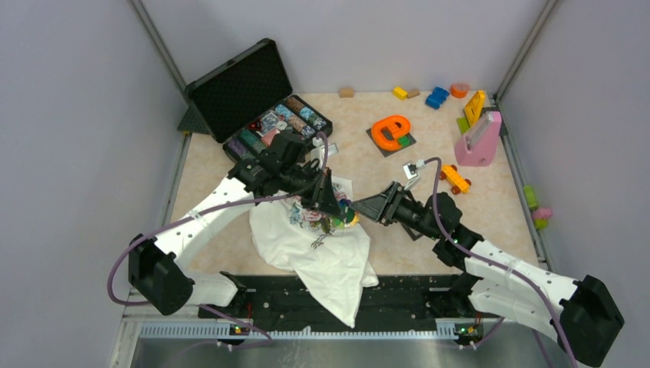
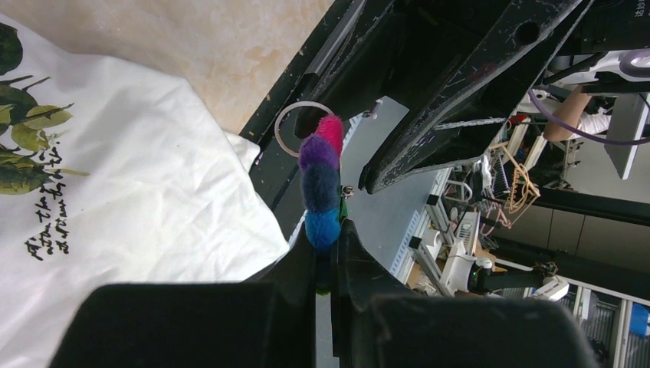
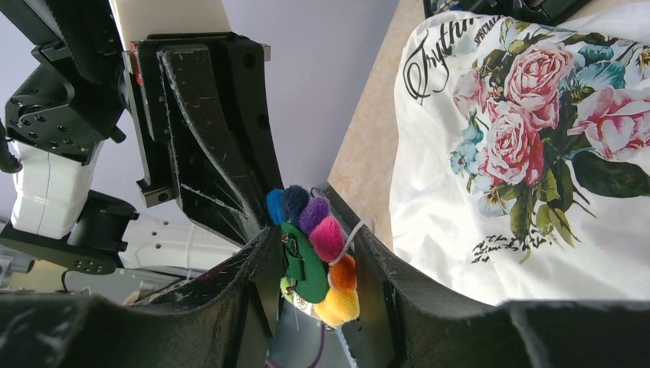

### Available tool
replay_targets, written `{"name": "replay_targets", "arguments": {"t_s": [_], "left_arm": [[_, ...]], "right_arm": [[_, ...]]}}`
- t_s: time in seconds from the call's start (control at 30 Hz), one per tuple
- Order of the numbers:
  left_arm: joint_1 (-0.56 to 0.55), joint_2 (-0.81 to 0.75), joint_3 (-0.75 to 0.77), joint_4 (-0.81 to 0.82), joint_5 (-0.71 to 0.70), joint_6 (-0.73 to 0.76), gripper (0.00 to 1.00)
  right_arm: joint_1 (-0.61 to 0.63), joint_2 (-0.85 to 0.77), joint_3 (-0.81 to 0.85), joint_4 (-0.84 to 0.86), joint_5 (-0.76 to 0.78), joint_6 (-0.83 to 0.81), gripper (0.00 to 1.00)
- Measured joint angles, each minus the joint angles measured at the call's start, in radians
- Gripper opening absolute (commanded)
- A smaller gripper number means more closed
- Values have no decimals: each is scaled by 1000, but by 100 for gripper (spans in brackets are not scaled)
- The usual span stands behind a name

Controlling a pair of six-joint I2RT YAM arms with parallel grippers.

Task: Remove the brooch from the garment
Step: Close the brooch.

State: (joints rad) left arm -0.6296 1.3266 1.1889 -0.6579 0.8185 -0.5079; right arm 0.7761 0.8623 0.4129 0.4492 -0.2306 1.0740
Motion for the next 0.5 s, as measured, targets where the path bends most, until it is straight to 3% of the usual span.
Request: {"name": "replay_targets", "arguments": {"t_s": [0.33, 0.5], "left_arm": [[1, 0, 0, -2, 0, 0, 0], [1, 0, 0, -3, -1, 0, 0]], "right_arm": [[0, 26, 0, 15, -21, 0, 41], [0, 27, 0, 17, -26, 1, 31]]}}
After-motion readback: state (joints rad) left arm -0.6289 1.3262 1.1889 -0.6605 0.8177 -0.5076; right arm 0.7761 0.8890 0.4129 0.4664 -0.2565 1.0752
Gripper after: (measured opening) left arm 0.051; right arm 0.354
